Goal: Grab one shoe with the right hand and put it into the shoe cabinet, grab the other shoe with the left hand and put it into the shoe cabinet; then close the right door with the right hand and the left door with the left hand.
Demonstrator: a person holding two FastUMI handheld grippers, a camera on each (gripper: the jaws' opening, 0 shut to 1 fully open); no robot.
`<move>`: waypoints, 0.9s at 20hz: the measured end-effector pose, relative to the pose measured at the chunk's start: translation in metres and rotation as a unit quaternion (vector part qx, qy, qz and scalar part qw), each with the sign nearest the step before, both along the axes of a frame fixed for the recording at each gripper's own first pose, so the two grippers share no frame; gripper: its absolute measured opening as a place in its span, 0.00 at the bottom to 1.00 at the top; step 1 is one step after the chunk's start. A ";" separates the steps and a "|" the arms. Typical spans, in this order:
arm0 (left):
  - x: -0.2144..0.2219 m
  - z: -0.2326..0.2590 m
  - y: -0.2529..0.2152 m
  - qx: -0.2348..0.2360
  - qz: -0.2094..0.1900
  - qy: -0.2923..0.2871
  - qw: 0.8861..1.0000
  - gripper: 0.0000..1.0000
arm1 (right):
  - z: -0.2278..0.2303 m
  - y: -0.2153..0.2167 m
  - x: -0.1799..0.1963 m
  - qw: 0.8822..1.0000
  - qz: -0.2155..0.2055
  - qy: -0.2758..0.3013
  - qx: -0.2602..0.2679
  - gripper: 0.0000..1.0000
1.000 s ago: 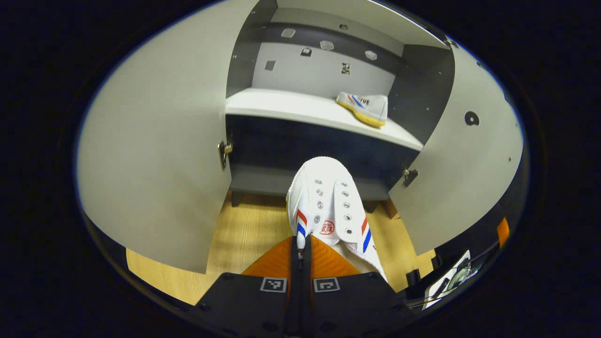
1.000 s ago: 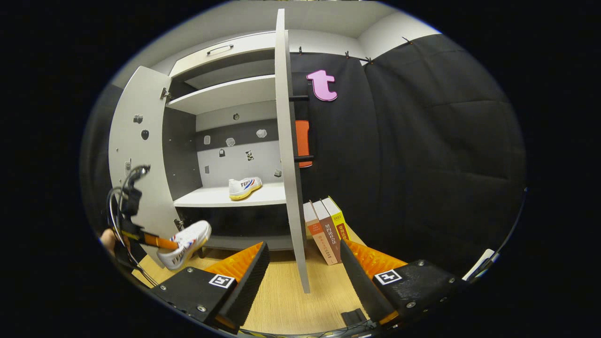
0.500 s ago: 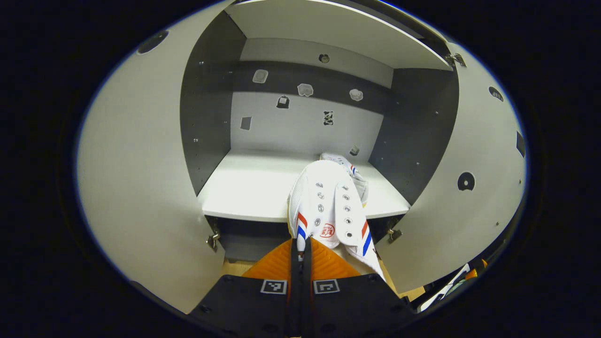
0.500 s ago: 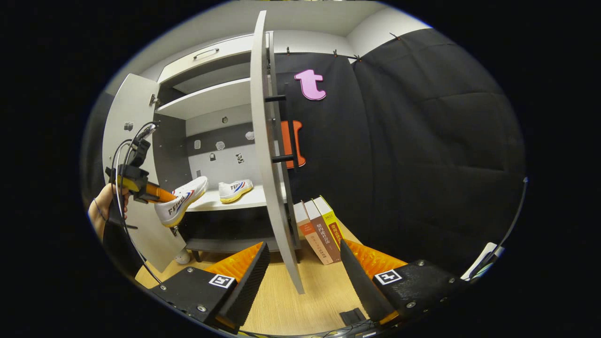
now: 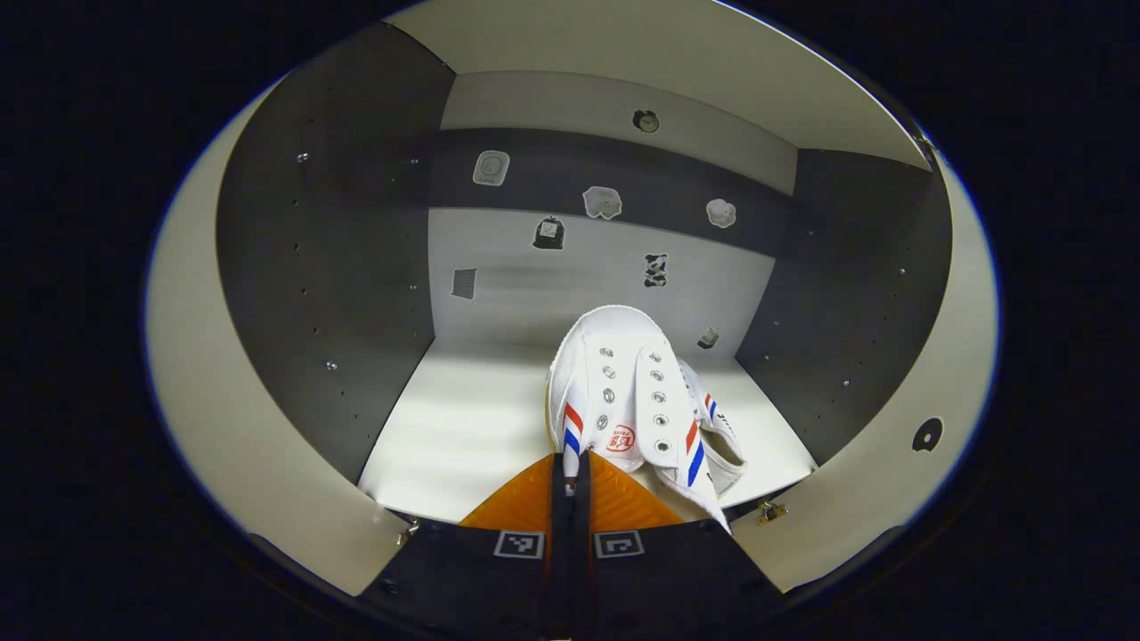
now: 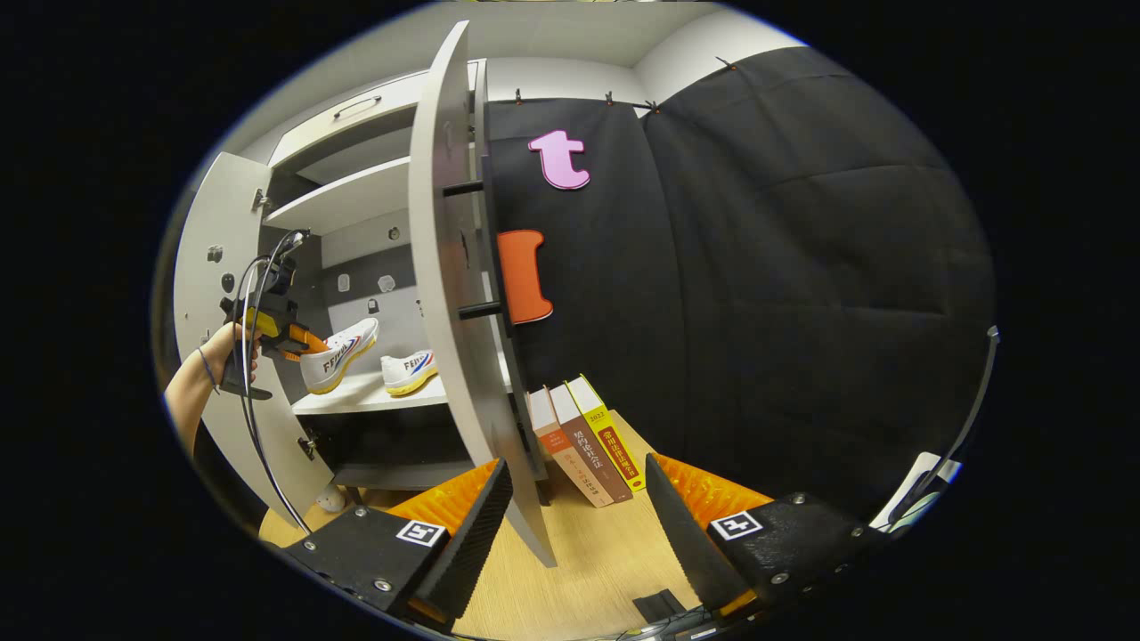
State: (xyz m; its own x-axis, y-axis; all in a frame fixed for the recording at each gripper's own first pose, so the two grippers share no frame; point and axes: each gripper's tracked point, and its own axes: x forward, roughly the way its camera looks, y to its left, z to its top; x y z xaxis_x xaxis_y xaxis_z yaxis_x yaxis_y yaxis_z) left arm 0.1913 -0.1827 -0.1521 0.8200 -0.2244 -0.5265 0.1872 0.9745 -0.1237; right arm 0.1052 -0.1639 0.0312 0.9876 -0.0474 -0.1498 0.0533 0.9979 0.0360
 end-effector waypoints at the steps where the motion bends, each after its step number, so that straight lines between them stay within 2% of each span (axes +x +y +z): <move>1: 0.002 0.005 0.001 -0.004 0.003 0.005 1.000 0.06 | 0.000 -0.003 0.001 1.000 -0.004 0.001 0.002 0.93; 4: 0.006 0.000 0.010 -0.005 0.012 0.016 1.000 0.06 | -0.001 -0.012 0.005 1.000 -0.019 0.003 0.000 0.93; 7: 0.023 -0.025 0.013 0.006 0.022 0.039 0.999 0.06 | -0.002 -0.021 0.006 0.999 -0.032 0.007 0.001 0.93; 10: 0.026 -0.045 0.013 -0.011 0.026 0.065 0.998 0.07 | -0.002 -0.026 0.007 0.999 -0.044 0.010 -0.001 0.93; 17: 0.026 -0.066 0.009 -0.002 0.019 0.090 0.996 0.07 | -0.005 -0.020 0.010 0.999 -0.043 0.016 -0.006 0.93; 18: 0.029 -0.057 0.008 -0.006 0.017 0.072 0.997 0.21 | -0.006 -0.019 0.010 0.999 -0.042 0.019 -0.003 0.93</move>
